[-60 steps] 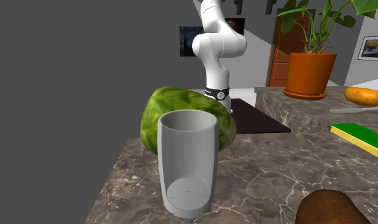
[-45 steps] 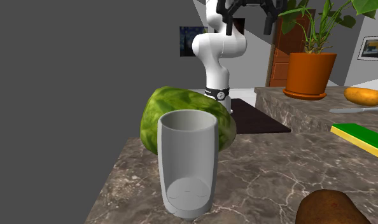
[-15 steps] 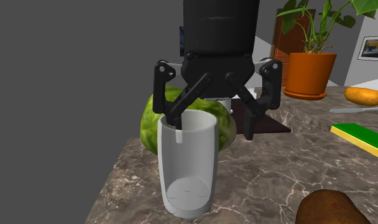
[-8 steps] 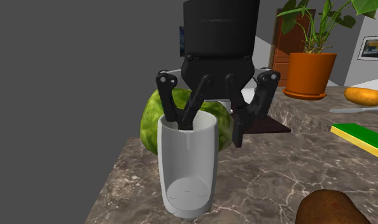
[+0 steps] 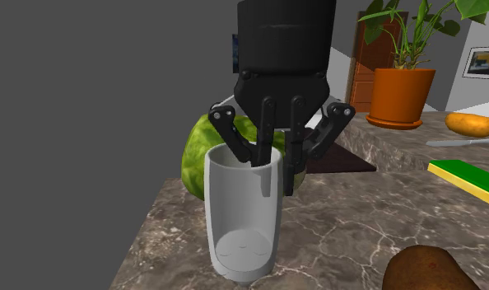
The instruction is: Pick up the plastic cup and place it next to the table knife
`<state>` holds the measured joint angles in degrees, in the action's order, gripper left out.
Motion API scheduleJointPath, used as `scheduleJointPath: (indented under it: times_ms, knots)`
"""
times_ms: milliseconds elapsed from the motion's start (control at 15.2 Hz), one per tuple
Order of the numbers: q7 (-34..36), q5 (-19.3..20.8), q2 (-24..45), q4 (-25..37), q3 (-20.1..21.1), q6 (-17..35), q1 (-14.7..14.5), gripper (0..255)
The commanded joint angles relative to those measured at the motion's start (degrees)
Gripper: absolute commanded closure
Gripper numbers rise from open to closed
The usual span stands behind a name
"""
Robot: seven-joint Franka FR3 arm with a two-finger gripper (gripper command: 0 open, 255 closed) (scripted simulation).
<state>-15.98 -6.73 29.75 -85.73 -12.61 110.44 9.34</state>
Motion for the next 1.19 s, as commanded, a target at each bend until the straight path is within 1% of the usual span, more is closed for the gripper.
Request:
scheduleJointPath:
  times_ms: [0,594,1122]
  knots:
    - [0.0,0.0,0.0,0.0,0.0,0.0,0.0,255]
    - [0.3,0.5,-1.7,4.3,-0.3,-6.0,0.1,255]
    - [0.6,0.7,-2.4,9.5,-0.4,-11.8,0.3,255]
